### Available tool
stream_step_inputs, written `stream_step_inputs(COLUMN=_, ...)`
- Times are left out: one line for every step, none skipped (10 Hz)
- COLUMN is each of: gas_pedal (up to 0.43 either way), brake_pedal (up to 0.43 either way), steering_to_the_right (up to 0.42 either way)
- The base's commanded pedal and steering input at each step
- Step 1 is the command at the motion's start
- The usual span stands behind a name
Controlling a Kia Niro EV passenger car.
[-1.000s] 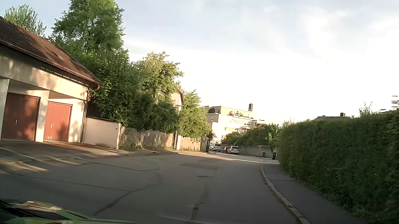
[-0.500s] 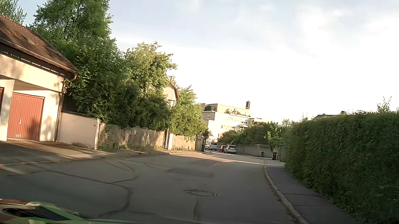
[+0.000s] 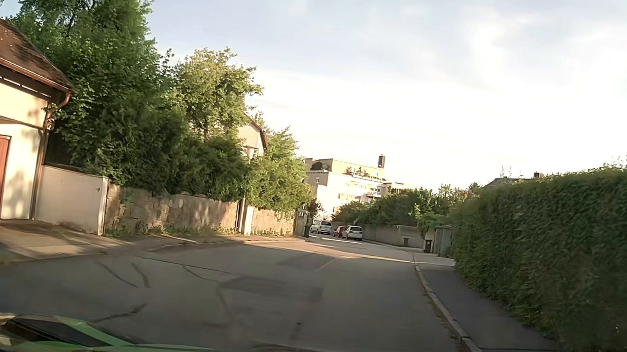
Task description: Follow the waypoints while adhering to traffic rules and regulations
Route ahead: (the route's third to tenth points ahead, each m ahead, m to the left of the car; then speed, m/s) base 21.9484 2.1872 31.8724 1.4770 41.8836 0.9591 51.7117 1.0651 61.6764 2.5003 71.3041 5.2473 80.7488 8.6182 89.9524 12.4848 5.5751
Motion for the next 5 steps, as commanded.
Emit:
stream_step_inputs(gas_pedal=0.067, brake_pedal=0.0, steering_to_the_right=0.036)
stream_step_inputs(gas_pedal=0.067, brake_pedal=0.0, steering_to_the_right=0.036)
stream_step_inputs(gas_pedal=0.067, brake_pedal=0.0, steering_to_the_right=0.034)
stream_step_inputs(gas_pedal=0.079, brake_pedal=0.0, steering_to_the_right=0.035)
stream_step_inputs(gas_pedal=0.079, brake_pedal=0.0, steering_to_the_right=0.035)
